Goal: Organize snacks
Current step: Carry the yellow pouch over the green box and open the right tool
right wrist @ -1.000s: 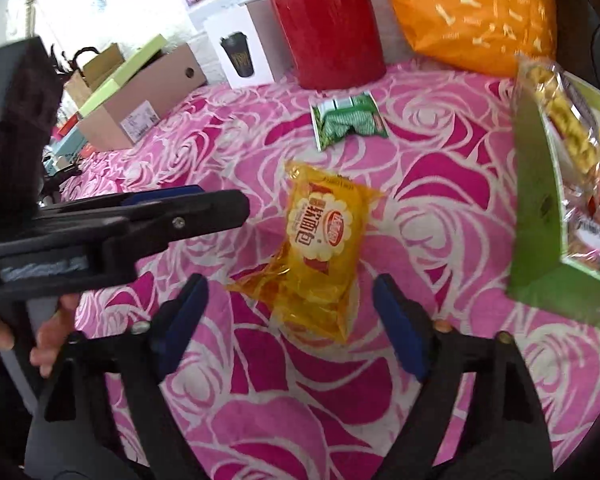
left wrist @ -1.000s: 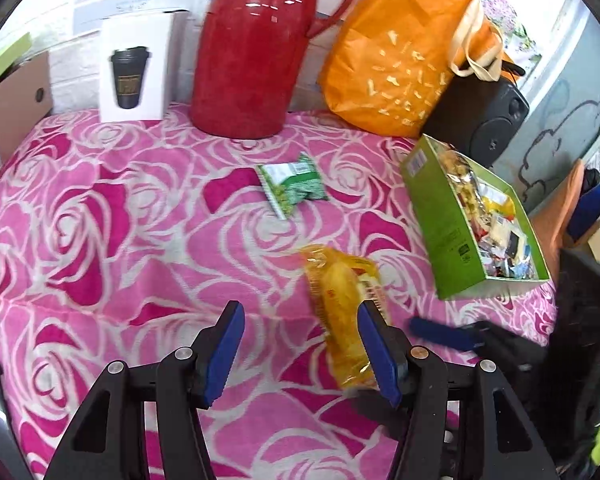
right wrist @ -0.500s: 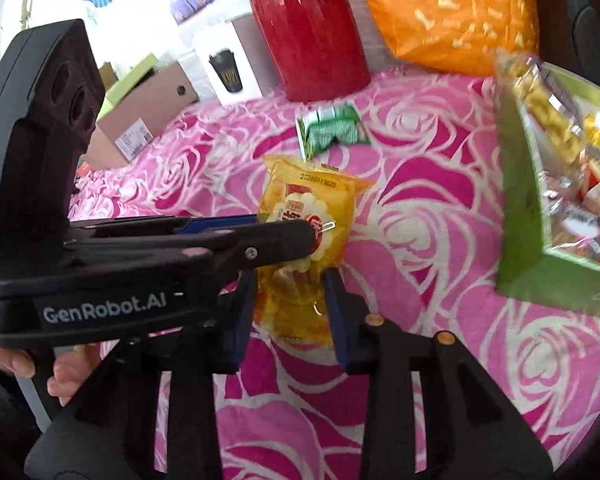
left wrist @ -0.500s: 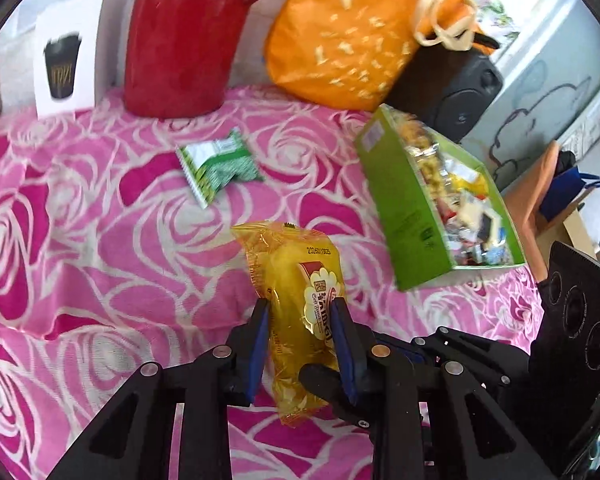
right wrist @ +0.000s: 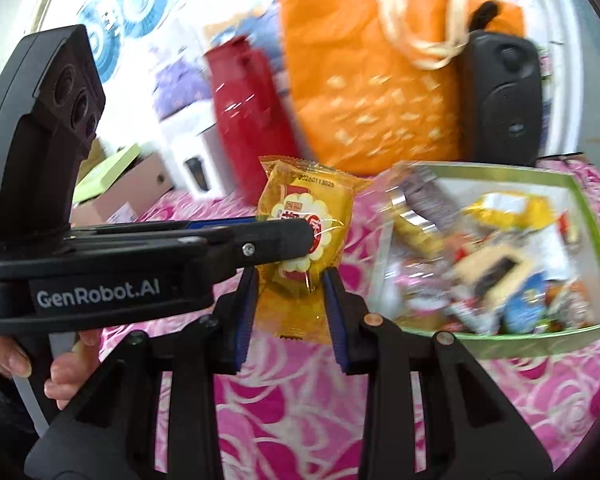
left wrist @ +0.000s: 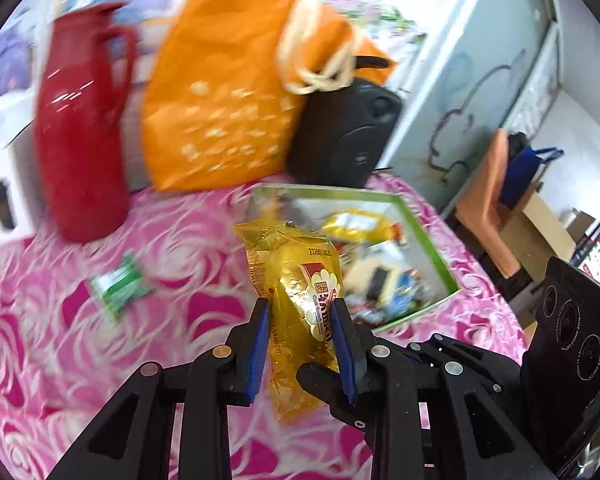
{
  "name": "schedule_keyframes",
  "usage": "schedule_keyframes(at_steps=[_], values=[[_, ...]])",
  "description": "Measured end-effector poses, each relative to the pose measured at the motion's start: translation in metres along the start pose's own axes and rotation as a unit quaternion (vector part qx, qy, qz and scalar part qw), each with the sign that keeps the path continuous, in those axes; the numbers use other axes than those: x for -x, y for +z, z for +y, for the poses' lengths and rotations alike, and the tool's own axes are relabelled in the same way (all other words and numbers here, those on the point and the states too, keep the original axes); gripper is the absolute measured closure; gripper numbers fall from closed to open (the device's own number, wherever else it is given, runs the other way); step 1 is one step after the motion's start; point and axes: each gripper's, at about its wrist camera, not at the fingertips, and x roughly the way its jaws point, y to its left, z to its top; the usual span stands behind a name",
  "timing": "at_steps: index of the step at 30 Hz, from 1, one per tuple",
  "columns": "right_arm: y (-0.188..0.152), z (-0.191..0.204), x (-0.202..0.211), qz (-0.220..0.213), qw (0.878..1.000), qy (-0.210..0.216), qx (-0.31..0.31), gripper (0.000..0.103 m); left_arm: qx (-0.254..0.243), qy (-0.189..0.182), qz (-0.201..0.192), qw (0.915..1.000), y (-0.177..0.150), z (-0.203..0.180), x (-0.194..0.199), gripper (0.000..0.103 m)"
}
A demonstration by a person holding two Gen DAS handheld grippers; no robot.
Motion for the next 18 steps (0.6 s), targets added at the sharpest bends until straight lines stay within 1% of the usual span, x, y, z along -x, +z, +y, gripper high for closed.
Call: schedule_keyframes(at_steps=[6,10,15,18], values=[[0.006,-0.054,0.036,-0.030,0.998,-0.053,-0.026,0.068,-0.044,-0.040,0.006,0.9982,0.021,-0.052,-0.036,0.073],[0.006,-0.092,0.054,-0.042,0.994,-0.080,-0.056,0.068,-0.074,-0.066,0.021,0.9948,0.031,-0.091,-0.070,0.073],[0.004,-0.136,0.071,-0.049,0.989,-0.110,-0.087,0.068,-0.101,-0.086,0.043,0.9903,0.041,-0.125,-0.107,0.073],[0.003,-0.155,0.069,-0.049,0.987,-0.116,-0.103,0.068,-0.109,-0.089,0.054,0.9886,0.045,-0.136,-0.125,0.073]])
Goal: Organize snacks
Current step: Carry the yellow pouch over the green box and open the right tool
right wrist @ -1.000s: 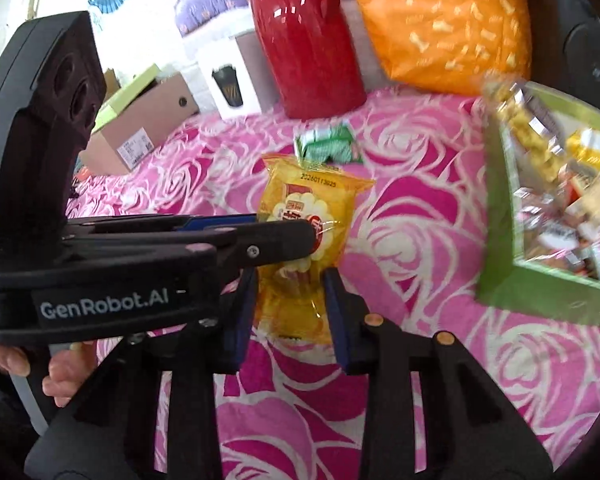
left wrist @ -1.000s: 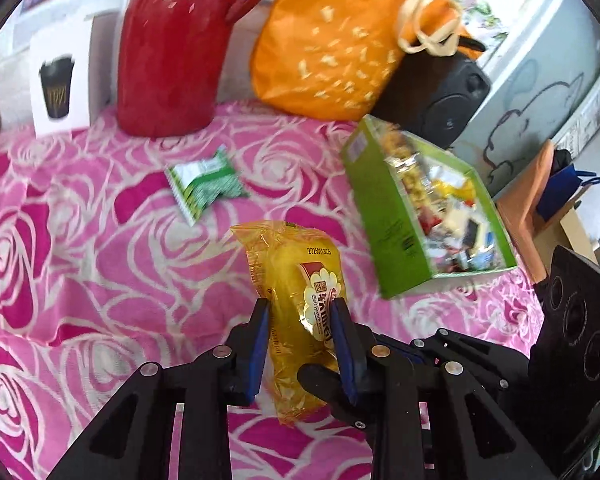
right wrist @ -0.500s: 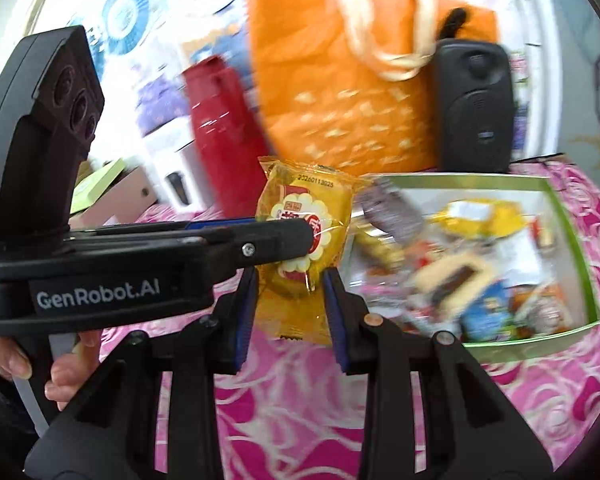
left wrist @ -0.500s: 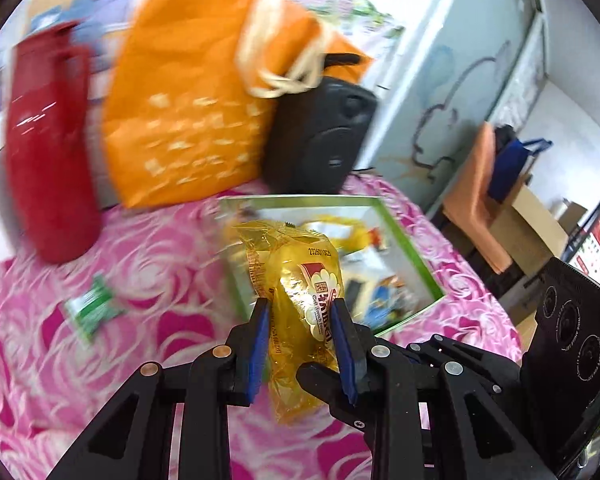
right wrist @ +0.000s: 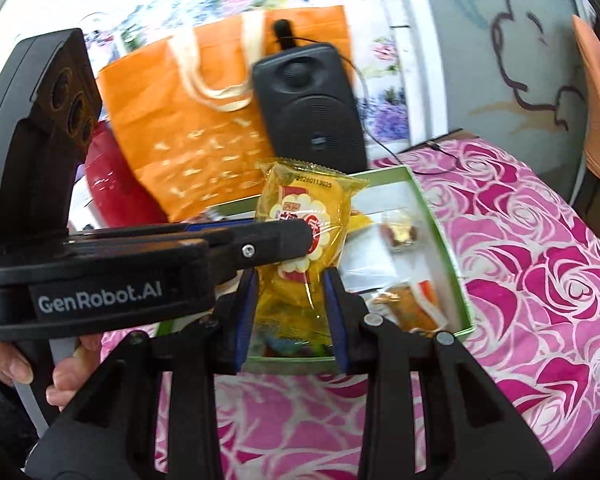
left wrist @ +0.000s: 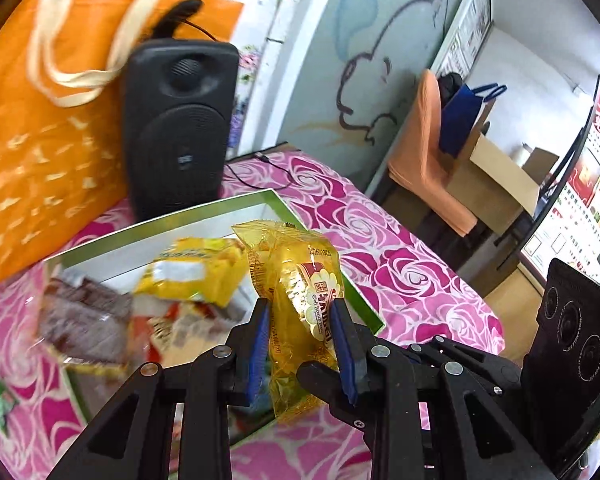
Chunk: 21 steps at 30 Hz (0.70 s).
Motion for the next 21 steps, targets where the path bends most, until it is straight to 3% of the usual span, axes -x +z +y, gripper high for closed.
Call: schedule_keyframes(at_steps=[4,6,8,9,10,12,21], values=[[-0.001,-0.016,-0.013,0.005,1.000,-0.004,-0.010,0.067,-0.007,0.004,0.017,0.9998,0.003,0.003,-0.023,0.072],[-0.003,-0.020,-0.022,0.012,1.000,-0.009,-0.011,0.062,-0.011,0.022,0.022,0.9994,0.002,0.003,-0.029,0.072],[-0.008,-0.023,-0.028,0.020,1.000,-0.022,-0.009,0.057,-0.014,0.043,0.021,0.9988,-0.003,0.006,-0.028,0.055],[-0.010,-0.026,-0.029,0.020,1.000,-0.021,-0.010,0.051,-0.013,0.053,0.014,0.9984,-0.004,0.008,-0.025,0.037],[-0.012,-0.026,-0.030,0.020,0.999,-0.022,-0.011,0.049,-0.011,0.061,0.005,0.9980,-0.005,0.011,-0.022,0.027],[-0.014,-0.027,-0.030,0.020,0.999,-0.025,-0.013,0.047,-0.004,0.072,-0.014,0.9973,-0.006,0.017,-0.015,0.023],[-0.007,-0.015,-0.019,0.008,0.999,-0.049,-0.005,0.048,0.020,0.102,-0.022,0.9944,-0.010,0.033,0.004,0.018]])
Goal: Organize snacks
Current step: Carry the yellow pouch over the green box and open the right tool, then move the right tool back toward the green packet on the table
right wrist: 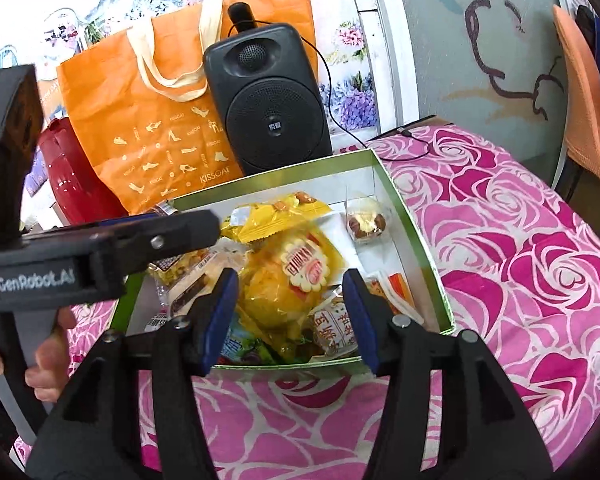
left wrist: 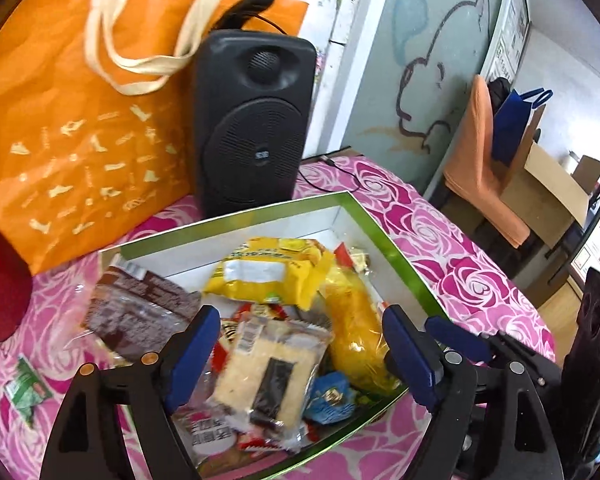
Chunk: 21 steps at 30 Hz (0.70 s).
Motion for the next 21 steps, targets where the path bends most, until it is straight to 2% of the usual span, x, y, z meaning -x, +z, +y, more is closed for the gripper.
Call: schedule_keyframes(at_steps=[4,6,10,12,15,21], values=[[0.001,0.011,0.006,0.002,1.000,0.002,0.009,0.047,0.001,0.014,-0.009,0.9999,-0.006,0.006,0.014,0.017],[0.002,0.022,0.010,-0.002,1.000,0.004,0.020,0.034,0.001,0.025,-0.012,0.9996,-0.010,0.010,0.024,0.016],[0.001,0.049,0.012,-0.007,0.999,0.006,0.054,0.031,0.005,0.046,-0.028,0.9985,-0.019,0.024,0.046,0.013],[0.000,0.063,0.011,-0.005,0.998,0.014,0.065,0.020,0.013,0.053,-0.036,0.9979,-0.023,0.035,0.059,0.012],[-0.003,0.086,0.006,0.000,0.996,0.028,0.081,0.011,0.031,0.063,-0.046,0.9964,-0.031,0.056,0.076,0.011],[-0.016,0.143,-0.010,0.028,0.989,0.067,0.130,0.008,0.068,0.106,-0.056,0.9905,-0.048,0.113,0.109,0.011]])
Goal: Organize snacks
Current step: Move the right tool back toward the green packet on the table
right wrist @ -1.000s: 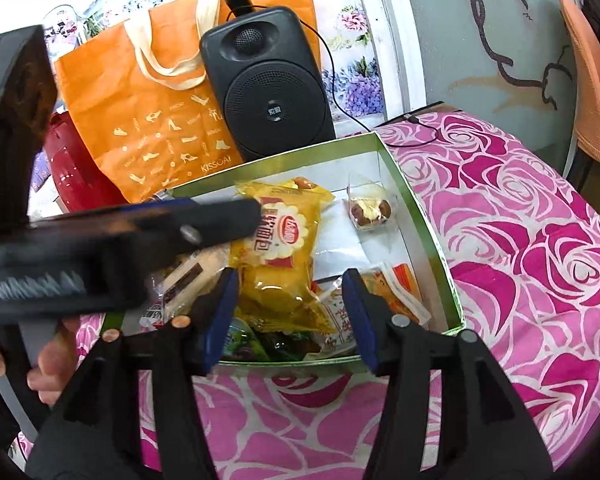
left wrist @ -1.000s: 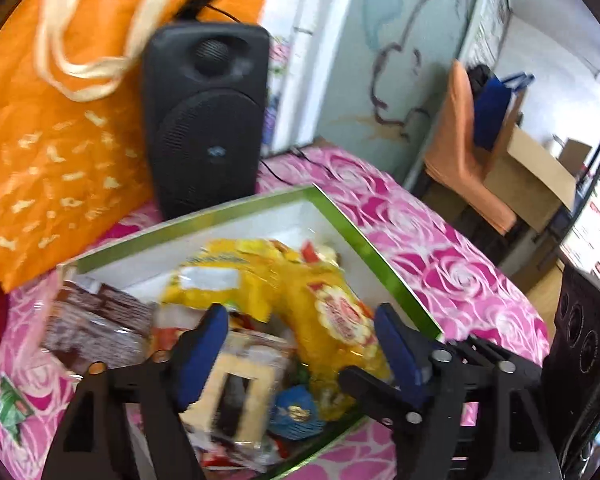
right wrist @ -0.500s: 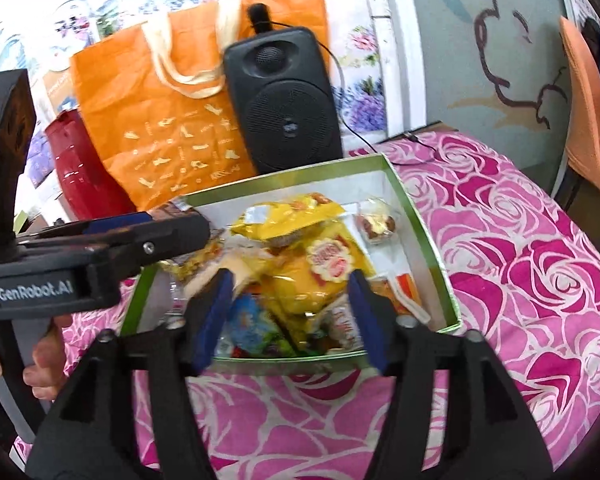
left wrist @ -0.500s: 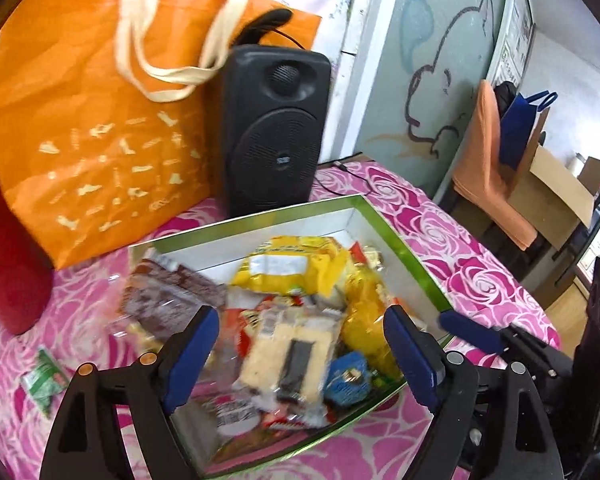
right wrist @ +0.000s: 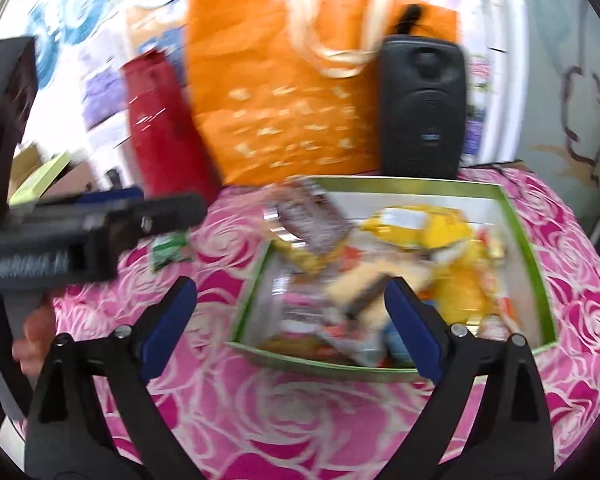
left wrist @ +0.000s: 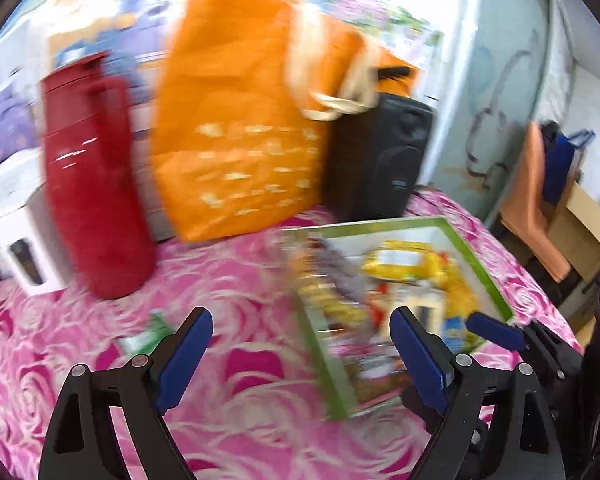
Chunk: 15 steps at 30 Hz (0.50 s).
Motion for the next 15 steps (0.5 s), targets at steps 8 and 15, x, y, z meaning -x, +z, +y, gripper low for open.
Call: schedule_keyframes(at_steps=[8,15], values=[[0.000,0.072,-0.041,0.049,0.994,0.074,0.059,0.008,0.097,0.067,0.017,0.9929,-0.011,0.119,0.004,0.011],[0.005,0.123,-0.101,0.099,0.984,0.129,0.080,0.008,0.148,0.066,0.033,0.9862,-0.033,0.173,-0.004,0.011]])
